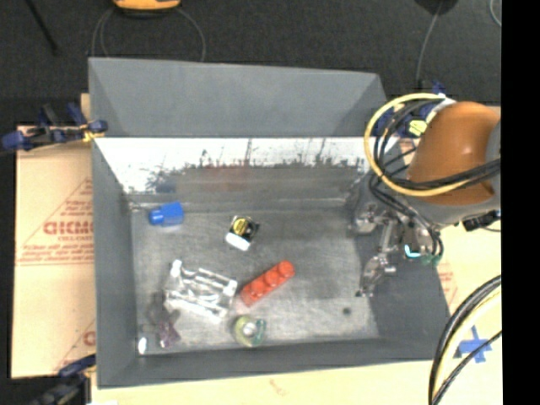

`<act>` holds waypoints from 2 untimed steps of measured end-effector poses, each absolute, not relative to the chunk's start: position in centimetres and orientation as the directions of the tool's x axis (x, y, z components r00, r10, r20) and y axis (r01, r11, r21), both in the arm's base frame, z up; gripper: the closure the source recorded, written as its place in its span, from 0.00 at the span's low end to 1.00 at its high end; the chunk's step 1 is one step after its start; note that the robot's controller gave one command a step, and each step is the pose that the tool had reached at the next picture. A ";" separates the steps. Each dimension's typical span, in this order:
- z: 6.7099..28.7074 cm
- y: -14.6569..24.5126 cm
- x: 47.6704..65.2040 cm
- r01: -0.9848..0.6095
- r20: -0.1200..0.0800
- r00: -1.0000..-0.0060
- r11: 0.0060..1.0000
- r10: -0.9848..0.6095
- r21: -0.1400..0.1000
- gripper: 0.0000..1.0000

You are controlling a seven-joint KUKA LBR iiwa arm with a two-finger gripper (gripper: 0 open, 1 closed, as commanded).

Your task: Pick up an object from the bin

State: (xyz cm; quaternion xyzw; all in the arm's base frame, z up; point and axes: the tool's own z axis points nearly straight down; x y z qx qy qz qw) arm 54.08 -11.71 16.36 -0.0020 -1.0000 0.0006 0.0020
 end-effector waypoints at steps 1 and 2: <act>7.1 -2.7 56.3 -0.092 -0.008 -0.996 0.996 -0.092 -0.003 0.00; 10.1 3.3 54.6 -0.368 -0.006 -0.930 0.930 -0.368 0.000 0.00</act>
Offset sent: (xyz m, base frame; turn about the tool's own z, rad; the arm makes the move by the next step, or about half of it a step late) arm 0.0187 0.0897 -0.0936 -0.0912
